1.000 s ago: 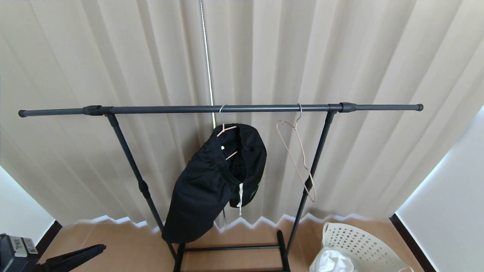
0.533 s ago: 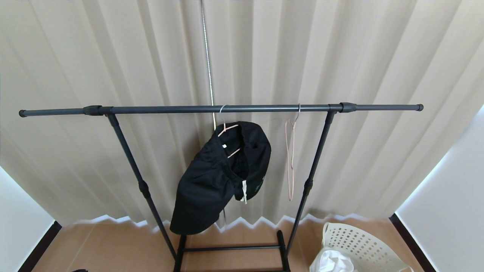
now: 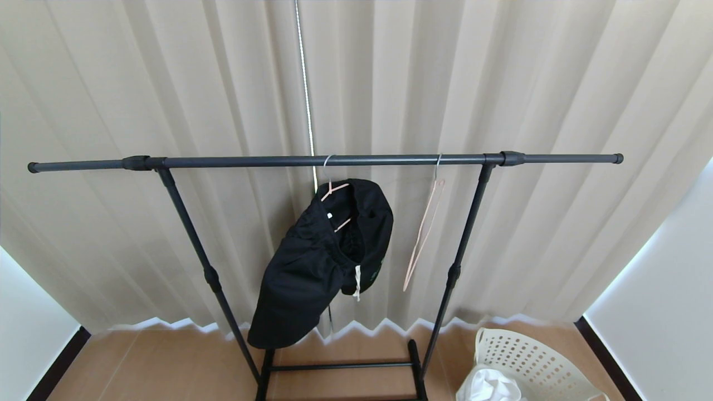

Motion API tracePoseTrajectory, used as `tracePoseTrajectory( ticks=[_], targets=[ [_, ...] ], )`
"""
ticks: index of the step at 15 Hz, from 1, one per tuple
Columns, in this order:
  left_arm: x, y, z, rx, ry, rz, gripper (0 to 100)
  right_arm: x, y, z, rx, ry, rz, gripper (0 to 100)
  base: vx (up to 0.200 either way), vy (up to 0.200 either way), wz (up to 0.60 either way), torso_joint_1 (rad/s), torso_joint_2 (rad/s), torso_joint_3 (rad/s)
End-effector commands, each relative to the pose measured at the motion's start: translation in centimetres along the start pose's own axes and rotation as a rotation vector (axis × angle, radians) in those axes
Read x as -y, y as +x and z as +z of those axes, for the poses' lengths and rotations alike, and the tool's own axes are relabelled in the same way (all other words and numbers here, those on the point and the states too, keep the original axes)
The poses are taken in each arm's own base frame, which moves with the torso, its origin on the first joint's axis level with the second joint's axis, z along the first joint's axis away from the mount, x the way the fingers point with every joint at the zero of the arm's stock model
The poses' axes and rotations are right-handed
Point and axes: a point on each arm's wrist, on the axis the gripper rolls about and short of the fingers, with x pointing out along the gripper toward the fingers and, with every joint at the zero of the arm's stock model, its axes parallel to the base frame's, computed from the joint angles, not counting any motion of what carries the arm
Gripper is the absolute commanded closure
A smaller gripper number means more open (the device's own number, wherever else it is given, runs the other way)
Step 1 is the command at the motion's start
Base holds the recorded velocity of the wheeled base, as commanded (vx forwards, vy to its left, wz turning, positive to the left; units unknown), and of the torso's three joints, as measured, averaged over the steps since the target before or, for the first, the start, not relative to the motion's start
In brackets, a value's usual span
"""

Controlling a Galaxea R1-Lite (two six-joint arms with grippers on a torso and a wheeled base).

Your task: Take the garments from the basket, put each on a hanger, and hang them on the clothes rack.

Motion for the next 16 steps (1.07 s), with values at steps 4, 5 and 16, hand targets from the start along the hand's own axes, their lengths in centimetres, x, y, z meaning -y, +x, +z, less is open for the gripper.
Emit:
tracePoseTrajectory(
  ticks=[4,5,16],
  targets=[
    [0.18,-1.1,-0.32,0.146,-0.013,0.163,0,-0.31,-0.52,-0.1,0.077,-0.019,-0.098,0,0.0,0.0,0.0,0.0,0.0,0.0],
    [0.1,-1.12,-0.32,0.145,-0.029,0.195,0,-0.26,-0.55,-0.21,0.069,-0.027,-0.128,0,0.0,0.0,0.0,0.0,0.0,0.0],
    [0.53,-1.73,-0.58,0.236,-0.021,0.336,0,-0.28,-1.02,-0.49,0.114,-0.034,-0.173,0,0.0,0.0,0.0,0.0,0.0,0.0]
  ],
)
